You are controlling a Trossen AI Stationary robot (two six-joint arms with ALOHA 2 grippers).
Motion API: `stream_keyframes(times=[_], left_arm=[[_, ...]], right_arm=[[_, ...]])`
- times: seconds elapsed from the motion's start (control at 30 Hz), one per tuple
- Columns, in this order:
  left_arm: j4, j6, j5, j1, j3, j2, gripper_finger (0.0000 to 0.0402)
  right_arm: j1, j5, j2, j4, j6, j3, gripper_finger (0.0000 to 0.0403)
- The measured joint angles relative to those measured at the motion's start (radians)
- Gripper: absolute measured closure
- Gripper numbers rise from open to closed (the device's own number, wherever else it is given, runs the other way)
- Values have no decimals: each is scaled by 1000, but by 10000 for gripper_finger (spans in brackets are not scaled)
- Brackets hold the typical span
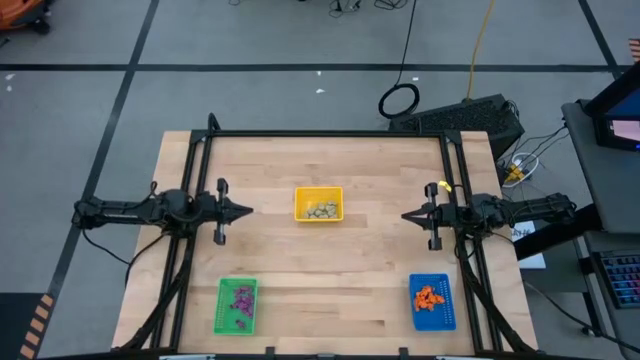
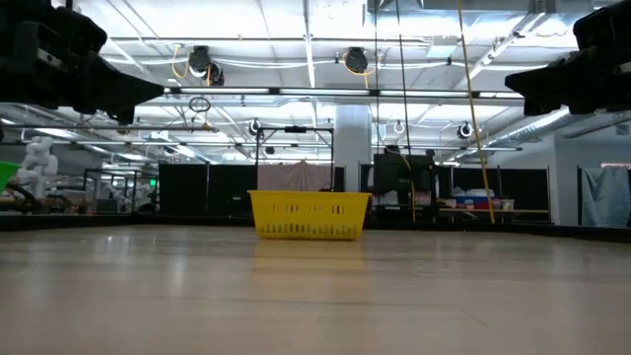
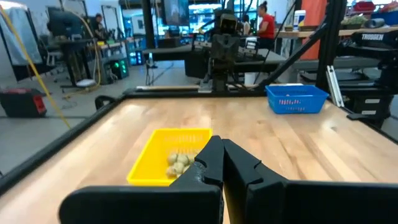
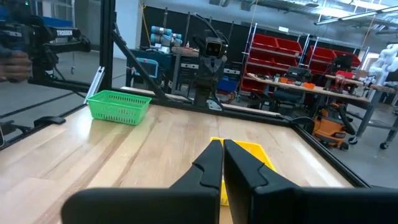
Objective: Sort Halloween decoration
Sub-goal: Return to Home Position
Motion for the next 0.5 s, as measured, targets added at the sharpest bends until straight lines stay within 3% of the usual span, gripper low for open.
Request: stream_keyframes(times=[0.5], left_arm=[[-22, -10, 9, 0, 0, 9, 402]], right_arm=[[0, 0, 0, 0, 0, 0, 403]])
